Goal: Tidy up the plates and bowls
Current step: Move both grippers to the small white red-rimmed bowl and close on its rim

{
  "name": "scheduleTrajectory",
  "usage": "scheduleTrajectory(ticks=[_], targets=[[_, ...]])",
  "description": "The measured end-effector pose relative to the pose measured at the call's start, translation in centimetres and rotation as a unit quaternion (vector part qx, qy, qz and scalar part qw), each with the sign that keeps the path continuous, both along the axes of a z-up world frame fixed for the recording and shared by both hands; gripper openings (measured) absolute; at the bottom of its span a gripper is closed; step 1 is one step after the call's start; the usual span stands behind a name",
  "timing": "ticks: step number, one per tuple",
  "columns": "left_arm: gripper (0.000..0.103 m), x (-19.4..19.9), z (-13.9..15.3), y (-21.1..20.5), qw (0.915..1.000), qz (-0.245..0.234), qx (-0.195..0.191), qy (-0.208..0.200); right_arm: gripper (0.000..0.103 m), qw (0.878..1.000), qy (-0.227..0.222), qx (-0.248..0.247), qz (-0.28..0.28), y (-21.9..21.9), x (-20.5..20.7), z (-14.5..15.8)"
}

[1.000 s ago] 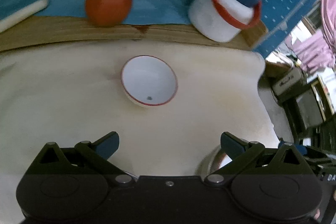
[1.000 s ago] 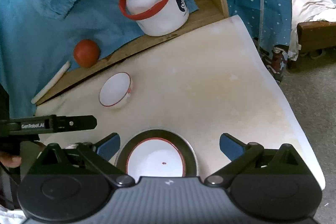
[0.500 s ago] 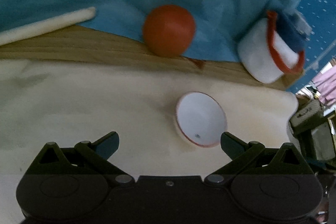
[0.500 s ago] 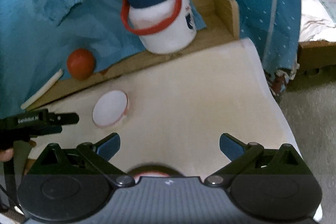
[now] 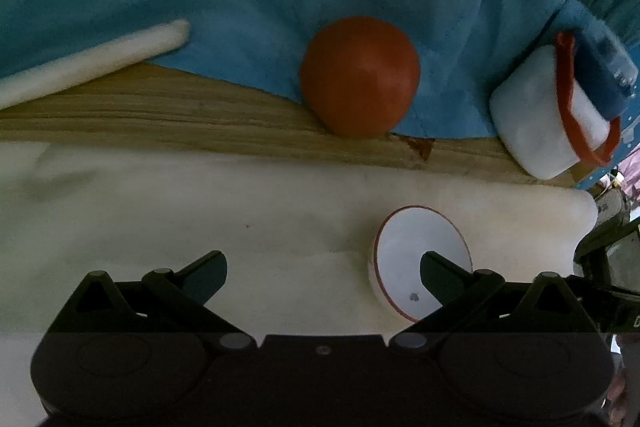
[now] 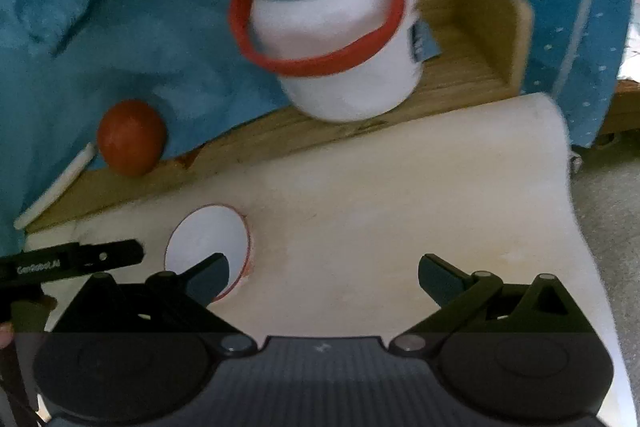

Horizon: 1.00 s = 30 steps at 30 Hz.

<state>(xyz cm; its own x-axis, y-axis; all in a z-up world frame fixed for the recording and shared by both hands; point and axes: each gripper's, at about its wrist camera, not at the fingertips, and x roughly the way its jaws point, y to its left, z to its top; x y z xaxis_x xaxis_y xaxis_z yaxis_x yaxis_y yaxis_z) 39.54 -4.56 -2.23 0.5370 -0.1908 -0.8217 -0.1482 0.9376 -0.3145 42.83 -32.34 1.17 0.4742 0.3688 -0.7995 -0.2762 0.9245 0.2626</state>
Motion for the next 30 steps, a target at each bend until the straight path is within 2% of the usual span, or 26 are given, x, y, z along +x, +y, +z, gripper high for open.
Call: scheduleTrajectory(ticks=[12,16,19,22,25,28,30], targets=[[0.102,1.6,-2.1,-1.5,0.9988,-0.021,0.017,0.04,0.101,0.999,0.033,0.007,0.038,3.1,1.5,-2.1],[0.102,1.8,-2.3,-1.4,0.9988,-0.015,0.002,0.047,0.083,0.998,0.038,0.014,0.044,3.8,2.0,-2.5],[0.102,1.9,-2.4,-1.6,0.9984,-0.018,0.004,0.053,0.081,0.998,0.042,0.017,0.045,4.1,2.1,-2.7],[0.1,2.3,-2.6,-1.9,0.998,-0.018,0.012,0.059,0.073,0.998,0.048,0.019,0.047,4.4,2.3,-3.0],[0.095,2.4,-2.7,-2.0,0.998,-0.021,0.003,0.059,0.062,0.997,0.055,0.015,0.046,4.7,2.5,-3.4],[0.084,2.7,-2.9,-2.3,0.9978,-0.028,-0.003,0.059,0.049,0.997,0.061,0.024,0.046,4.7,2.6,-3.6],[0.078,2.6,-2.9,-2.1,0.9979,-0.031,-0.006,0.057,0.044,0.996,0.063,0.03,0.047,4.8,2.6,-3.6]])
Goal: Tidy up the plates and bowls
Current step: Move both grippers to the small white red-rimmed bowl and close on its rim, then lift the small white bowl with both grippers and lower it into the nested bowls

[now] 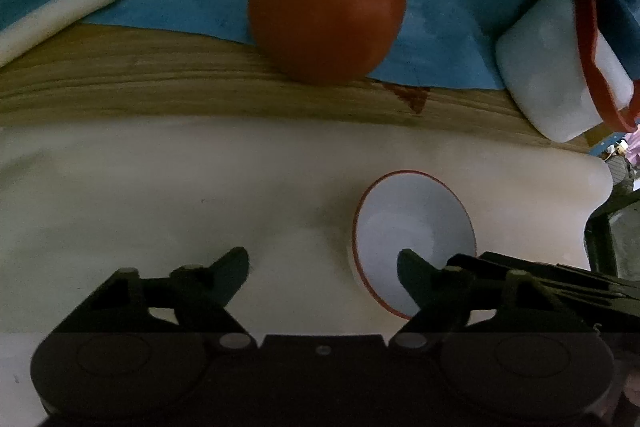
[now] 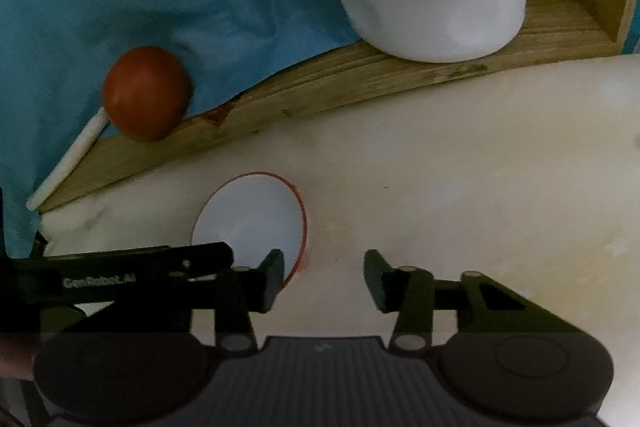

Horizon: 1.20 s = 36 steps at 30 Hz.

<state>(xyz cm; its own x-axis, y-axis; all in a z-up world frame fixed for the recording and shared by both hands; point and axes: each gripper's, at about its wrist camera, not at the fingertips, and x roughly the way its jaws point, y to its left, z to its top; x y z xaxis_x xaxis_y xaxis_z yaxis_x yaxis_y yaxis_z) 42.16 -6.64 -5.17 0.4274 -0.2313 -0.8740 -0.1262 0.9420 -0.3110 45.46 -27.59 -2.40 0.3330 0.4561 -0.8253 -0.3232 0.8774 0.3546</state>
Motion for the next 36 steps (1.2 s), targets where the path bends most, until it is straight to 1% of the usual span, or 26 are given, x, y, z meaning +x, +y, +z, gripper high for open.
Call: scheduleTrajectory(ticks=[1,2,3,4,6,10,12,13,14,17,21,26,30,36], targets=[[0.076,0.1,0.0,0.0,1.0,0.0,-0.003,-0.001,0.041,1.0,-0.001,0.002,0.001,0.0,0.0,0.0],[0.07,0.0,0.0,0.0,1.0,0.0,-0.006,-0.002,0.038,1.0,-0.002,0.004,0.003,-0.1,-0.1,0.1],[0.062,0.1,0.0,0.1,0.9999,0.0,-0.013,-0.002,0.037,1.0,-0.002,0.006,0.004,-0.2,-0.1,0.2],[0.058,0.3,0.0,0.0,0.9998,0.001,-0.018,-0.002,0.034,1.0,-0.002,0.007,0.005,-0.1,-0.1,0.2],[0.045,0.3,0.0,0.1,0.9997,0.002,-0.025,-0.002,0.031,1.0,-0.001,0.011,0.006,-0.3,-0.2,0.2],[0.032,0.2,0.0,0.0,0.9994,-0.001,-0.034,-0.005,0.022,1.0,0.01,0.025,-0.002,-0.2,0.2,0.1],[0.026,0.1,0.0,0.0,0.9994,-0.003,-0.034,-0.004,0.02,0.999,0.013,0.031,-0.005,-0.3,0.2,0.1],[0.024,0.0,-0.1,-0.1,0.9993,-0.003,-0.036,-0.004,0.018,0.999,0.013,0.032,-0.006,-0.4,0.1,0.0],[0.02,0.1,-0.1,-0.2,0.9992,-0.003,-0.039,-0.004,0.015,0.999,0.013,0.035,-0.005,-0.4,0.1,0.0],[0.013,0.1,-0.1,-0.2,0.999,-0.005,-0.045,-0.006,0.014,0.999,0.011,0.037,-0.005,-0.5,-0.1,0.1],[0.012,-0.2,0.2,-0.3,0.999,-0.007,-0.043,-0.009,0.013,0.999,0.009,0.037,-0.007,-0.3,0.0,-0.2],[0.012,-0.5,1.2,-1.0,0.9988,-0.012,-0.043,-0.018,0.012,0.999,0.006,0.037,-0.009,-0.9,-0.6,0.3],[0.012,-0.8,2.4,-1.5,0.9981,-0.02,-0.047,-0.033,0.012,0.999,0.0,0.046,-0.016,-1.9,-1.0,1.2],[0.012,-1.5,4.6,-2.7,0.9965,-0.034,-0.052,-0.056,0.012,0.998,-0.021,0.055,-0.023,-3.6,-1.6,3.2]])
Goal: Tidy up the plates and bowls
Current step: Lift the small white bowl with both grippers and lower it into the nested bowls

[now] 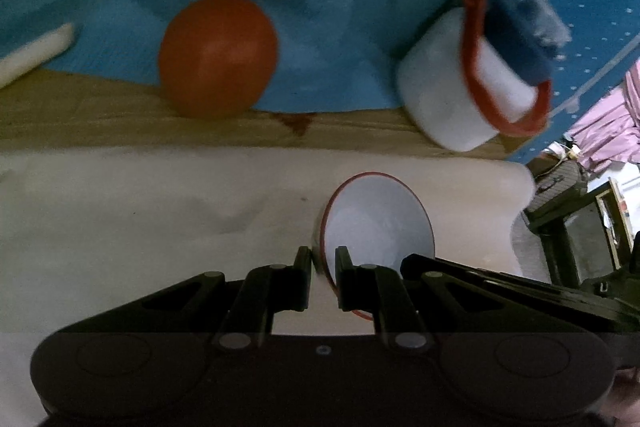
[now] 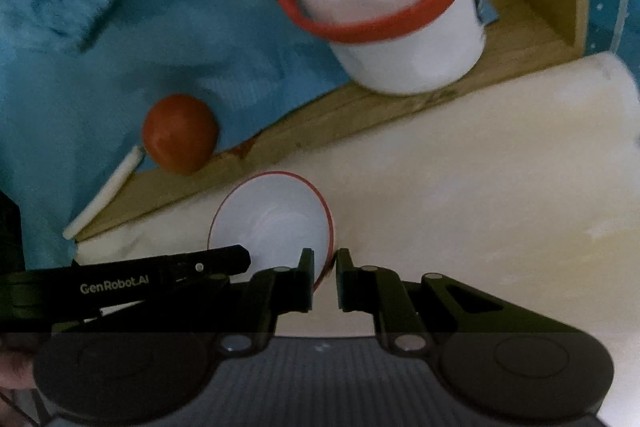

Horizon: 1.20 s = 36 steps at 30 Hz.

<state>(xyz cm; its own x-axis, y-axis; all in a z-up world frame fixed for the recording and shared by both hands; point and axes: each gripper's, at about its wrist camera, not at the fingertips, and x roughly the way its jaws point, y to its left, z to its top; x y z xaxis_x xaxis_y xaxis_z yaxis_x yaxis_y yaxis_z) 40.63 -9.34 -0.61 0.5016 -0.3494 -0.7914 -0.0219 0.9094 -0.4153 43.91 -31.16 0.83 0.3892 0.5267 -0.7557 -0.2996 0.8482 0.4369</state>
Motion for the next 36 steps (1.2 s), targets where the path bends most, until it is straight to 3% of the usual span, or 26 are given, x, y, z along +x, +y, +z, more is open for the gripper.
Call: scheduleTrajectory(ticks=[10,20,36], targets=[[0.012,-2.1,2.0,-3.4,0.9993,-0.033,-0.014,-0.01,0.012,1.0,-0.018,0.003,-0.013,-3.9,-2.3,2.7],[0.013,-4.9,3.1,-5.9,0.9966,-0.08,-0.019,-0.004,0.012,1.0,0.0,0.017,-0.023,-8.6,-5.1,3.6],[0.013,-7.4,2.2,-8.2,0.991,-0.131,-0.001,0.03,0.013,0.999,0.026,0.018,-0.02,-11.3,-8.7,2.6]])
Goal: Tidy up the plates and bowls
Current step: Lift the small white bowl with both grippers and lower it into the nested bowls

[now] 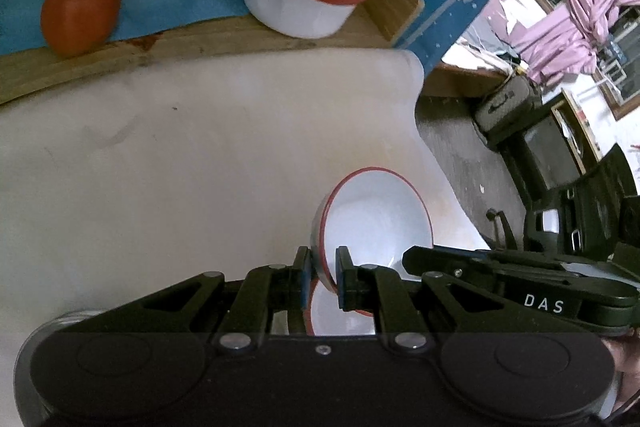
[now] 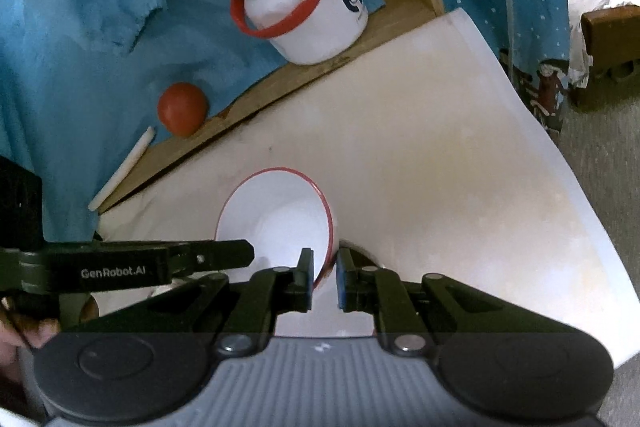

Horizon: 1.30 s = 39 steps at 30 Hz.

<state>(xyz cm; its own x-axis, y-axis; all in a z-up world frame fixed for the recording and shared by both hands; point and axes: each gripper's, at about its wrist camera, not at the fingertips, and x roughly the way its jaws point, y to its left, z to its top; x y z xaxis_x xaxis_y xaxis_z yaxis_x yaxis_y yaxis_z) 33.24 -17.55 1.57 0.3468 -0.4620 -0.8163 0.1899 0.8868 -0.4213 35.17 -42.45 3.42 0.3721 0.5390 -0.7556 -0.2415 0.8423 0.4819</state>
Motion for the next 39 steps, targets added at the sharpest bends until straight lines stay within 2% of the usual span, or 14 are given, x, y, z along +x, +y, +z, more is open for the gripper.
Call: scheduleTrajectory(ticks=[13,39], targets=[[0.013,-0.9,-0.5,-1.0,0.9993,-0.031,0.014,0.013,0.013,1.0,0.017,-0.003,0.0,-1.1,-1.7,-0.7],[0.014,1.1,-2.9,-3.2,0.995,-0.08,0.04,0.044,0.014,0.998,0.059,-0.021,-0.002,-0.8,-2.2,-1.9]])
